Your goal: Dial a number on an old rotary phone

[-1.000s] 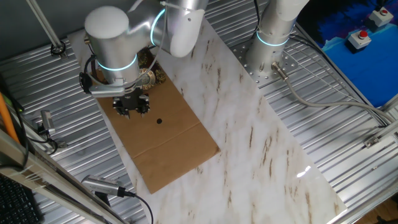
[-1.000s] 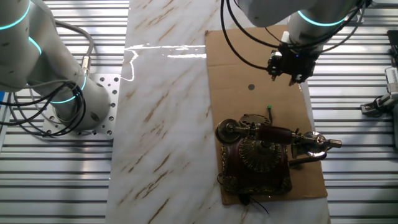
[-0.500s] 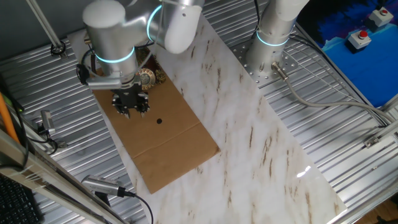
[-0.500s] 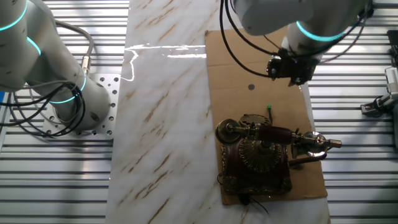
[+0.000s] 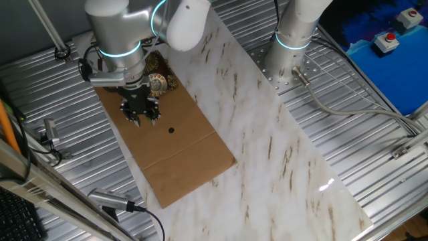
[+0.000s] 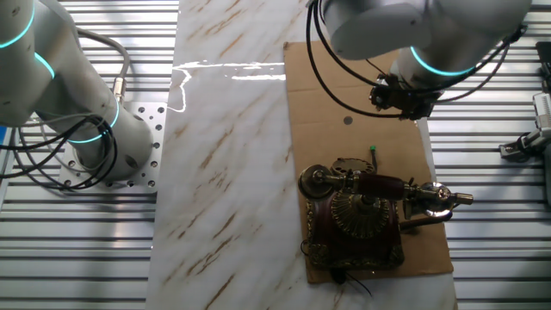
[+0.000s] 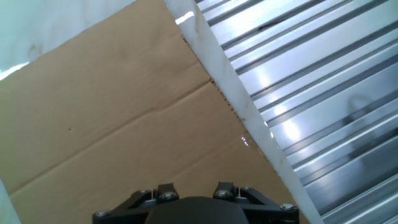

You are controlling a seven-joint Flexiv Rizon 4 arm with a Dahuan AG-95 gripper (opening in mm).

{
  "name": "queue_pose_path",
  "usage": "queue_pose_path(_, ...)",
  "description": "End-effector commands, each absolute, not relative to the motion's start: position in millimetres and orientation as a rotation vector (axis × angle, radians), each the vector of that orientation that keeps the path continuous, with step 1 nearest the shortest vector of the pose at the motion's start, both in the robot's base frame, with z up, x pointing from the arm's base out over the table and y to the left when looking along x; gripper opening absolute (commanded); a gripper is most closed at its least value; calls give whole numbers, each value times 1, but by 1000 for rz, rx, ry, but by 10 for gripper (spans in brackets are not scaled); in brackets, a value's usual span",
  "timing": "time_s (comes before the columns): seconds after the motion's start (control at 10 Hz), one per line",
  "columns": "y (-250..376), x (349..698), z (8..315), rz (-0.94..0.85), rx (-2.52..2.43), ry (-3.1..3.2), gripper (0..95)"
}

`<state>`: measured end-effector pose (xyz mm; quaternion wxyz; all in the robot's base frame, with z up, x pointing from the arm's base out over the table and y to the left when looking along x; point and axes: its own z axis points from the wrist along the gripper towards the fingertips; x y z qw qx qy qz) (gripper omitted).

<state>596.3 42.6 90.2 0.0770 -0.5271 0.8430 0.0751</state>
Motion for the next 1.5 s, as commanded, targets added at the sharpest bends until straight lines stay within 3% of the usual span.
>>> queue_pose_path(0.1,42,596,90,212,-1588,2529,380)
queue_pose_path(1.5,41,595,90,188,-1466,2616,380)
